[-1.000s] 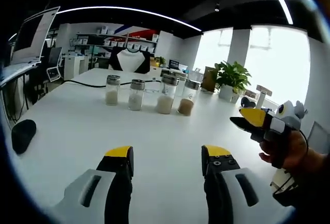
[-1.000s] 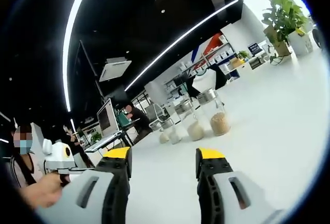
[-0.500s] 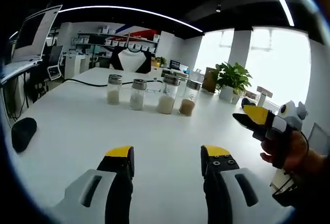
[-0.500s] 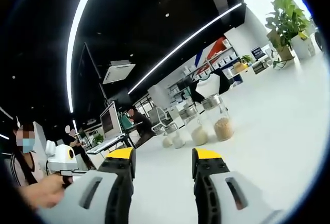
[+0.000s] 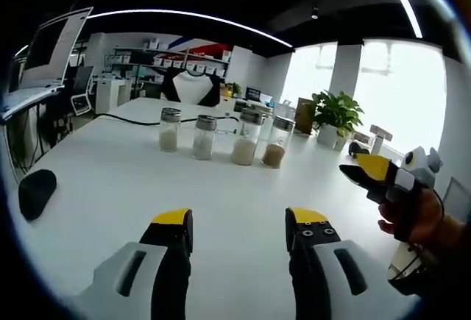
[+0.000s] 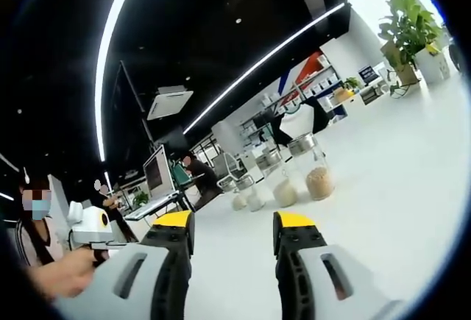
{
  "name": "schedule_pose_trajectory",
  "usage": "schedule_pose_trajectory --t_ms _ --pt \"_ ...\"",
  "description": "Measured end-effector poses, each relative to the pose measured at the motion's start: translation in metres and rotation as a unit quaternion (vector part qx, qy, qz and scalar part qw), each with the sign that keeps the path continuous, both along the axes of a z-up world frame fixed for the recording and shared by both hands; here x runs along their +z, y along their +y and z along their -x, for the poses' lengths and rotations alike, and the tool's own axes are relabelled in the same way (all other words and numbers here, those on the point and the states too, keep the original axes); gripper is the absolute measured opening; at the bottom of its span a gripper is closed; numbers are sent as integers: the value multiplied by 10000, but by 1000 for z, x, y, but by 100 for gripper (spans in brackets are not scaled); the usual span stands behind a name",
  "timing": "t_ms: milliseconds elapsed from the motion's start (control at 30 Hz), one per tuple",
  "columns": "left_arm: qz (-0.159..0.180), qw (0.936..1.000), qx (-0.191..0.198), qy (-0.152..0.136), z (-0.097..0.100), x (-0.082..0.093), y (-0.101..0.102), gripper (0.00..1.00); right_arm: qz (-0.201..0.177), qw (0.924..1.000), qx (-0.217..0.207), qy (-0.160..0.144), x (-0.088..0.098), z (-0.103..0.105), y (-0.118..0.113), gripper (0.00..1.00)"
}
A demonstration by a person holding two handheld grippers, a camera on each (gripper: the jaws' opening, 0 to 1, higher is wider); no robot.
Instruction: Rotate the seasoning bottle until the label or dispensing opening points toward the visible target arrow and the bottle remains upright within the marked orientation range
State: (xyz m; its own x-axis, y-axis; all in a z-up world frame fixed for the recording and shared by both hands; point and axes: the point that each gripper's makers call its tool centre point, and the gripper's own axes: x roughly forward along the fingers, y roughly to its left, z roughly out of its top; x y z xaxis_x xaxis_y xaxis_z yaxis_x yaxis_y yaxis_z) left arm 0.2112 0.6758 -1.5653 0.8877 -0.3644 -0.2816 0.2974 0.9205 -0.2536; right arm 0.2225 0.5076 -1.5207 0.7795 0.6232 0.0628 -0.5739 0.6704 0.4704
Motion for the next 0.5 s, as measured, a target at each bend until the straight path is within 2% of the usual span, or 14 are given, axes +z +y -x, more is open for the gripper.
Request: schedule_pose_trajectory --t_ms 300,500 --pt "-223 9994 248 -94 -15 1 21 55 -37 10000 7 -5 1 -2 0 40" --pt "-470 9978 441 -132 -40 2 42 56 27 10000 -13 -15 -2 -4 -2 40"
